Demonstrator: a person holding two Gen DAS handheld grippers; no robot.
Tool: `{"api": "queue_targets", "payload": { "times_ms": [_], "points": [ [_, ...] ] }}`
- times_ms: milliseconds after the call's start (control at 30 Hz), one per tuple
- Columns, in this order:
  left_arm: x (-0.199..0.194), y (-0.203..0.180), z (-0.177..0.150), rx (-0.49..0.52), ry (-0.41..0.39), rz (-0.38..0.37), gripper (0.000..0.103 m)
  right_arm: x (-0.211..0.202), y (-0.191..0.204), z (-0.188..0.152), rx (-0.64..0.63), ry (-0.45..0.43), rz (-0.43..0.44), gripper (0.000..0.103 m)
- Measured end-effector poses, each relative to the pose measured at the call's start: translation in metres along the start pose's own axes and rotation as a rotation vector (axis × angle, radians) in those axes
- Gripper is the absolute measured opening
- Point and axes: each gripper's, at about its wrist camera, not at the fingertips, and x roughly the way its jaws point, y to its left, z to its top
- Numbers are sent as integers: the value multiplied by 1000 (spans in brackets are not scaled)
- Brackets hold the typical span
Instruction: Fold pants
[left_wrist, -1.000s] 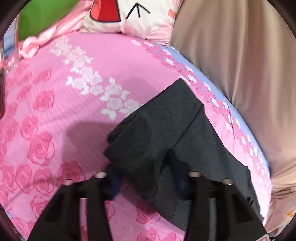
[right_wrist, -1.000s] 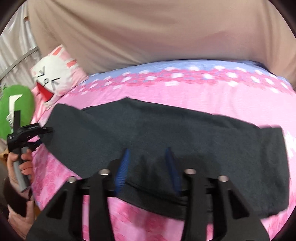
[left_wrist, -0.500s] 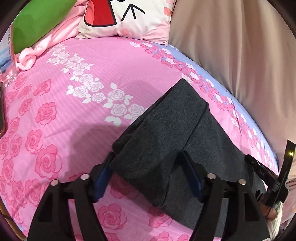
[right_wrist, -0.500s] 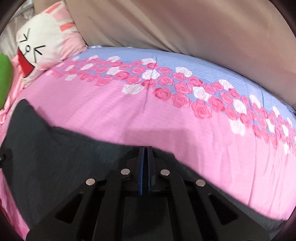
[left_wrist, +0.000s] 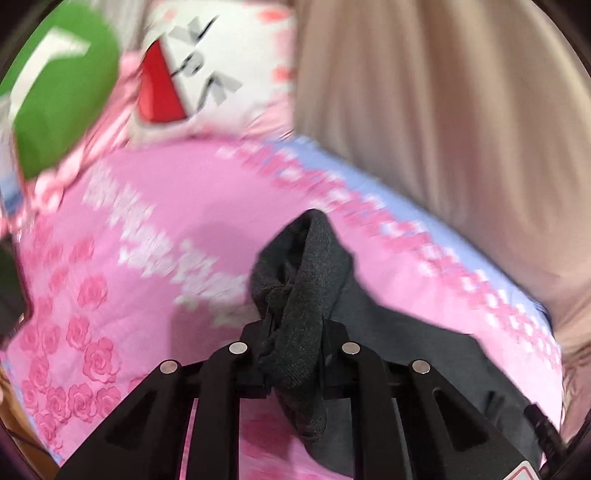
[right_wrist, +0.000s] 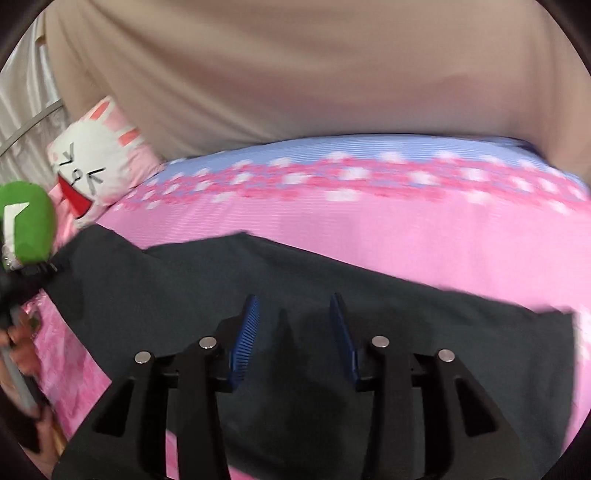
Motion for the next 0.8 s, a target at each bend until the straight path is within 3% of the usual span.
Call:
{"api": "queue_targets", "payload": {
  "times_ms": [233,367,433,500,567,633,700,733,800],
  "points": [
    [-47,-104,-11,167,-57,-127,13,-58,-74,-46,109,-39,-106,45],
    [-58,-173,-39,286,-14,-197,17,-77,-104,-60,169,-63,-114,45],
    [-50,-208,-70,339,59,-244,37,-81,-112,-65,185,-69,-115,45],
    [-40,-234,-103,402,117,-279,51,-84,-119,-70,200,-72,-113,46],
    [-28,-252,-136,472,142,-239,61,-86,-124,-73,210,-67,-112,49],
    [-20,-258,-158,521,177,-199,62,-88,-124,-75,213,-60,-104,51],
    [-25,-247,-155,476,181,-218,63,-88,-120,-73,209,-53,-72,53],
    [-32,-236,-146,447,158,-231,70,-88,-115,-70,206,-53,-39,54],
    [-43,-215,-131,409,89,-177,79,-84,-100,-64,189,-42,18,59]
  ]
}}
